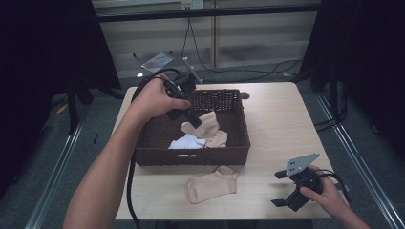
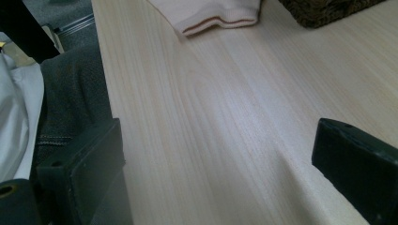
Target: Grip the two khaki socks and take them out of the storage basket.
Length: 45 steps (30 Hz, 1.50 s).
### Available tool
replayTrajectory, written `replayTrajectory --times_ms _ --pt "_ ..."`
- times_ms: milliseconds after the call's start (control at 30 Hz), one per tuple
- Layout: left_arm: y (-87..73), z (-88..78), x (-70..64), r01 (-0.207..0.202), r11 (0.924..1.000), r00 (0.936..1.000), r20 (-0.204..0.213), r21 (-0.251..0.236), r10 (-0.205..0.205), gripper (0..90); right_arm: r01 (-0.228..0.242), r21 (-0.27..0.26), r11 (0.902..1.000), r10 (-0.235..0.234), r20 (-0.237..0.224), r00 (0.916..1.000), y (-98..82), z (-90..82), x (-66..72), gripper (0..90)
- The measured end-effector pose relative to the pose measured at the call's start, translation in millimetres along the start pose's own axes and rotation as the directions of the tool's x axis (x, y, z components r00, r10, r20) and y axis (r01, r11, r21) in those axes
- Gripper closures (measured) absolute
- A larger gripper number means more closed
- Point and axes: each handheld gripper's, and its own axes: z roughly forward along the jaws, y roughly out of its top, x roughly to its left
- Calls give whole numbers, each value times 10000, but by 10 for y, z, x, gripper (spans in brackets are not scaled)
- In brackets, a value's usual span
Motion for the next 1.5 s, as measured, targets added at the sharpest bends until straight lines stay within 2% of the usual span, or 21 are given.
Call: replayTrajectory --times_ms 200,233,267,300,400,567,633,867,933,1000,1033,1067,1100,1167,1267,1300,1333,1400,1433,1467,1500 --pt "5 39 -76 -335 9994 9994 130 54 334 871 -29 -59 10000 29 -26 10000 0 2 -3 26" --pt "4 49 -92 -286 9996 9994 169 25 285 871 -12 -36 10000 12 4 10000 0 0 -3 26" --pt "8 54 -106 -419 9990 9989 203 168 416 871 -14 -54 10000 14 -32 10000 -1 2 -3 26" --pt "7 69 -129 -342 9994 9992 204 64 341 871 -29 -56 10000 29 -22 10000 0 1 -2 26" --pt "17 85 -156 -622 9979 9973 397 164 615 871 -54 -73 10000 54 -32 10000 1 -1 -2 26" --pt "23 153 -219 -851 9960 9952 508 257 837 871 -71 -84 9999 71 -37 10000 0 -6 1 26" --pt "22 183 -253 -896 9959 9943 585 144 886 871 -48 -55 10000 48 -63 10000 0 -4 2 26" --pt "41 244 -354 -1361 9906 9882 729 160 1346 870 -29 -45 10000 28 -75 10000 1 0 1 26" --pt "49 263 -383 -1476 9887 9854 898 278 1445 870 -57 -17 10000 56 -66 10000 1 -2 4 26" --pt "44 313 -425 -1445 9894 9856 908 125 1428 870 -78 -29 10000 78 -82 9999 2 -2 5 26" --pt "52 321 -427 -1671 9855 9813 1012 288 1635 870 -53 -22 10000 53 -65 10000 2 0 5 26" --pt "52 343 -444 -1587 9871 9823 1046 218 1556 870 -44 -13 10000 44 -71 10000 2 2 5 26" --pt "57 352 -444 -1742 9842 9798 1055 319 1700 870 -74 4 10000 74 -77 9999 3 2 7 26" --pt "54 406 -460 -1724 9848 9799 1062 228 1691 869 -38 4 10000 38 -41 10000 5 0 8 26" --pt "47 475 -464 -1723 9848 9772 1297 211 1682 869 -35 -12 10000 35 -44 10000 7 -9 7 26" --pt "45 500 -452 -1857 9822 9746 1332 297 1802 869 -28 4 10000 28 -31 10000 7 -9 7 26" --pt "36 529 -458 -1682 9855 9774 1336 200 1641 869 -22 14 10000 22 -29 10000 7 -7 7 26" --pt "29 583 -439 -1825 9829 9751 1328 257 1776 869 13 39 10000 -13 -67 10000 9 -2 6 26" --pt "23 608 -440 -1722 9849 9768 1317 161 1687 867 17 51 10000 -17 -67 10000 10 -1 7 26" --pt "21 628 -436 -1785 9839 9772 1190 128 1757 851 22 60 10000 -21 -66 10000 12 -1 8 26" --pt "24 633 -428 -1745 9847 9795 1025 15 1734 767 25 52 10000 -25 -75 10000 14 -2 7 26"
